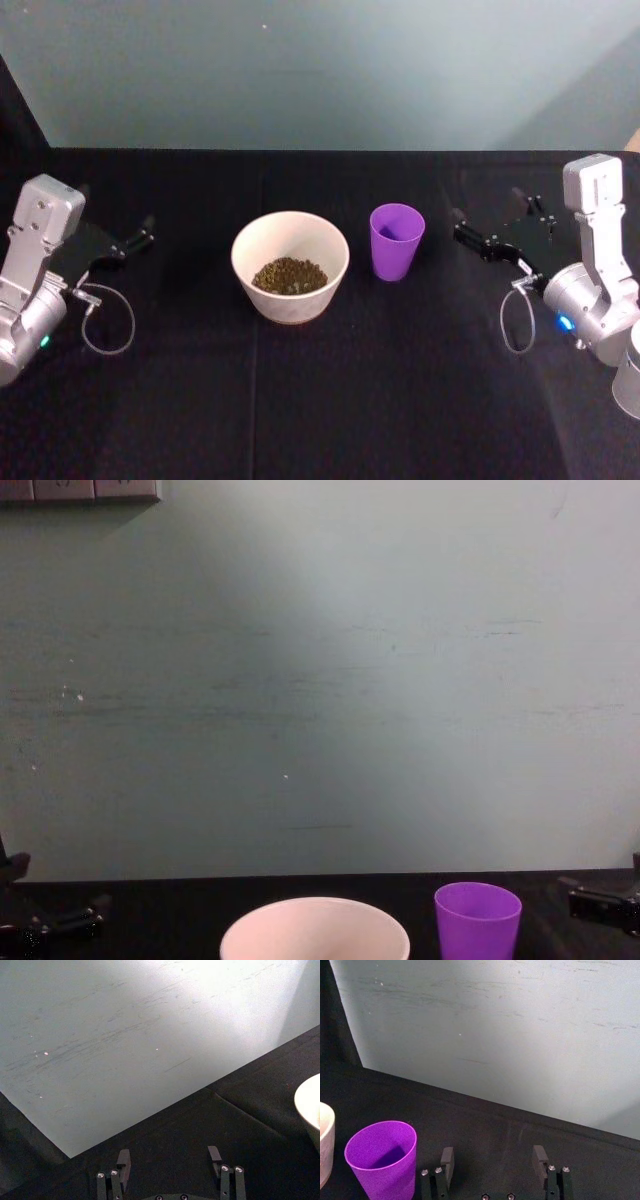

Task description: Pick up the cup and pour the mung beans from the cup into the bowl.

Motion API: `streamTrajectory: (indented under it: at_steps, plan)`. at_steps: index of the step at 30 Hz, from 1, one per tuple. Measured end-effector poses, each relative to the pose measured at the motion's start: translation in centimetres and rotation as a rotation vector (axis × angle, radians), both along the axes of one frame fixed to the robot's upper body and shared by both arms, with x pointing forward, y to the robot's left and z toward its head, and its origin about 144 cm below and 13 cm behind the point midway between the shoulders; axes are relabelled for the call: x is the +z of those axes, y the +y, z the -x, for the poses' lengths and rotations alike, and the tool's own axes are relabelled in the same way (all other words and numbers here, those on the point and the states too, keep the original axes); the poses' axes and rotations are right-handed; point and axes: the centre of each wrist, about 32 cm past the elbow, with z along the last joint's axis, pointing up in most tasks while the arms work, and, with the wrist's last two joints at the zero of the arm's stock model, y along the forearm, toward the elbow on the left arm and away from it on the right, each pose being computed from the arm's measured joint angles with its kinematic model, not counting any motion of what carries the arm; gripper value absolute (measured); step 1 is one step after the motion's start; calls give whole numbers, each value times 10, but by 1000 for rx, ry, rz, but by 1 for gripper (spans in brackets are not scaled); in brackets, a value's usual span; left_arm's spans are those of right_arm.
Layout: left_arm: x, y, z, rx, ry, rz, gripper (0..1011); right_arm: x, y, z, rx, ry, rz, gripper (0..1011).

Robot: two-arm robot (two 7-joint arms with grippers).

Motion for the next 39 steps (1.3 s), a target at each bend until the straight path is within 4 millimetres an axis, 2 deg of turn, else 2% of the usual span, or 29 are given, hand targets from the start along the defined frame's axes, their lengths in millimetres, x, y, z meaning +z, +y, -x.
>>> streamTrajectory:
  at_steps: [39]
  plan:
    - [0,0,0,0,0,0,1000,0,-2,-1,10,9,-8,1002]
